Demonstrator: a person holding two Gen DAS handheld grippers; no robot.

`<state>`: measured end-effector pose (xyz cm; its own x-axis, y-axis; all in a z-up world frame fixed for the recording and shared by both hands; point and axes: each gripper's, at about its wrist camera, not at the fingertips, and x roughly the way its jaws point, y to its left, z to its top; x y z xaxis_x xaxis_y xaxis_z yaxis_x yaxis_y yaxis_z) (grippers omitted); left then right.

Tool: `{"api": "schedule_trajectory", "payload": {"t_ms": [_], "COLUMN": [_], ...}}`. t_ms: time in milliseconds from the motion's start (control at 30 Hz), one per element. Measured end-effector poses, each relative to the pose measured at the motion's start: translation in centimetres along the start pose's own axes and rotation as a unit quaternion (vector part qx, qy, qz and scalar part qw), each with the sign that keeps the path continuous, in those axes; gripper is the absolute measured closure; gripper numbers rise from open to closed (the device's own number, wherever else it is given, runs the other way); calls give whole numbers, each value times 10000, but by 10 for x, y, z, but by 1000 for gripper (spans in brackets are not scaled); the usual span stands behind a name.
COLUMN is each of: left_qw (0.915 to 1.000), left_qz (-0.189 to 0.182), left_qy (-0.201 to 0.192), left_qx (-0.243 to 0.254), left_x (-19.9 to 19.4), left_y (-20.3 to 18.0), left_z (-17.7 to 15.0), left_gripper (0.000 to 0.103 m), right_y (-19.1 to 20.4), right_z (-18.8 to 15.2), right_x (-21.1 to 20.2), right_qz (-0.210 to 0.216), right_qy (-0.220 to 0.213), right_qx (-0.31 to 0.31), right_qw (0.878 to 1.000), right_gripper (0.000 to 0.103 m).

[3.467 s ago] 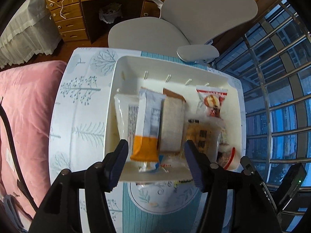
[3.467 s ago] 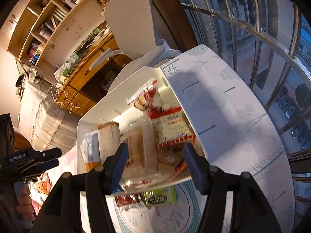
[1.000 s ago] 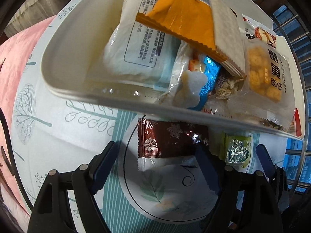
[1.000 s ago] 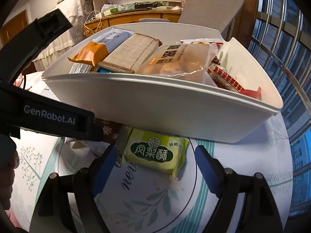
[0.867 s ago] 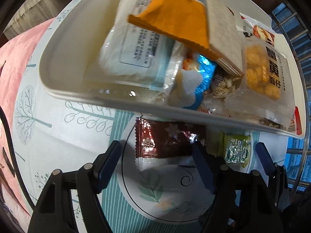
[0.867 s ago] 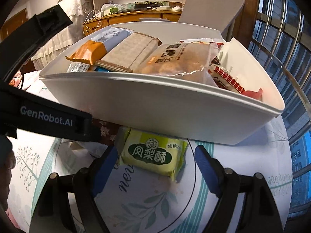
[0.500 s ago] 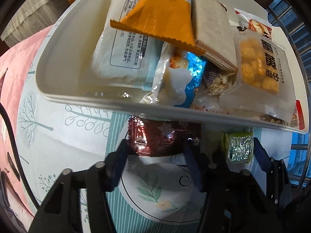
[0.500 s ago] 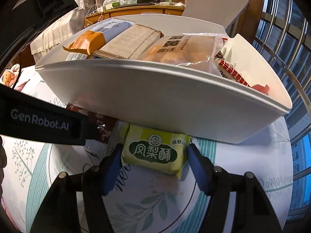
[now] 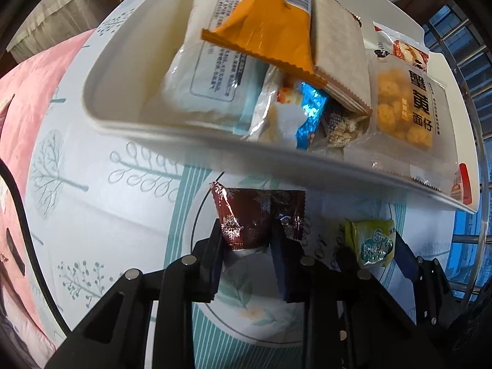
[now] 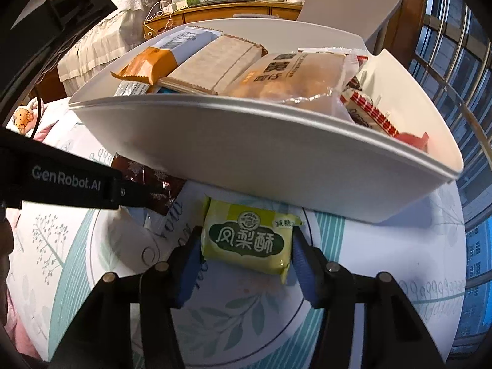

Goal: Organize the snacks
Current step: 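Grasp the dark red wrapper with left tool while right tool grasps yellow-green pastry, then carry both held snacks into the white tray and open both tools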

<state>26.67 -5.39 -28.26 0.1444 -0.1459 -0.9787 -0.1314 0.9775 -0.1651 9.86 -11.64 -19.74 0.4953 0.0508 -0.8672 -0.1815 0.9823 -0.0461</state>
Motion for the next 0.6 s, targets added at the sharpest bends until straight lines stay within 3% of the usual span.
{"api": "schedule_trajectory", "payload": {"t_ms": [300, 600], "left_qw": [9996, 9997], "left_qz": [-1, -166], "left_qy": [158, 76], "left_qx": [-236, -177], "left_x": [-26, -80], "left_y": [6, 13], "left_z": [-33, -73], "left_gripper": [82, 83], "right_y": [-13, -27], "right_z": [-10, -8], "right_x": [-30, -89], "right_qz": [310, 541], "right_qy": [110, -365], "right_qx": [173, -113], "right_qw": [9993, 9978], "right_gripper": [48, 48]}}
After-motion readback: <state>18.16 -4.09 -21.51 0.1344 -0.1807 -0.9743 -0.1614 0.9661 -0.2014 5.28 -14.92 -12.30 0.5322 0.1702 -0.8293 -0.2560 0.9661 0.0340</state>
